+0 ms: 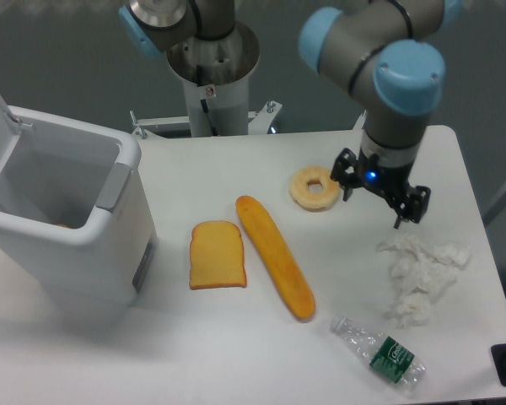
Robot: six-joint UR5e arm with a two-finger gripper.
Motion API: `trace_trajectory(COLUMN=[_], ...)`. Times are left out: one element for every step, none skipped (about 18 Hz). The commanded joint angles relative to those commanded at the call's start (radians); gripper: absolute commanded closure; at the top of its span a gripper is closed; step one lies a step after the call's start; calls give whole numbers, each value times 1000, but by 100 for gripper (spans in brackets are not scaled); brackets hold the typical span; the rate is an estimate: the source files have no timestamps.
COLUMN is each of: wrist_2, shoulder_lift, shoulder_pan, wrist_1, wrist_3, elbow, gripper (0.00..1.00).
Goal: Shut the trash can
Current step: 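Move the gripper up and over toward the raised trash can lid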
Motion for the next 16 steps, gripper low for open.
trace_trajectory(wrist_2=[0, 2, 2, 3, 2, -3, -14, -20, -20, -26, -44, -58, -67, -78, -89, -100], shoulder_lift=[21, 46, 84, 113, 143, 178, 213, 247, 281, 302, 321, 341, 354, 364, 371, 382], shoulder_pan=[-14, -17, -52, -72, -81, -101, -133, -155, -163, -169, -187, -207, -227, -253, -281, -308], wrist_1=[0, -5, -9, -11, -11, -12, -12, -26, -63, -104, -135, -155, -172, -187, -192, -195], wrist_3=[-15, -34, -78, -106, -136, -161, -175, -192, -216, -235, -246, -259, -275, -295, -325, -362], elbow=[-14, -20, -40, -55, -74, -95, -112, -123, -126, -126, -123, -124, -126, -126, -126, -126], gripper=[0, 0, 0, 0, 0, 0, 0, 0, 0, 0, 0, 0, 0, 0, 0, 0])
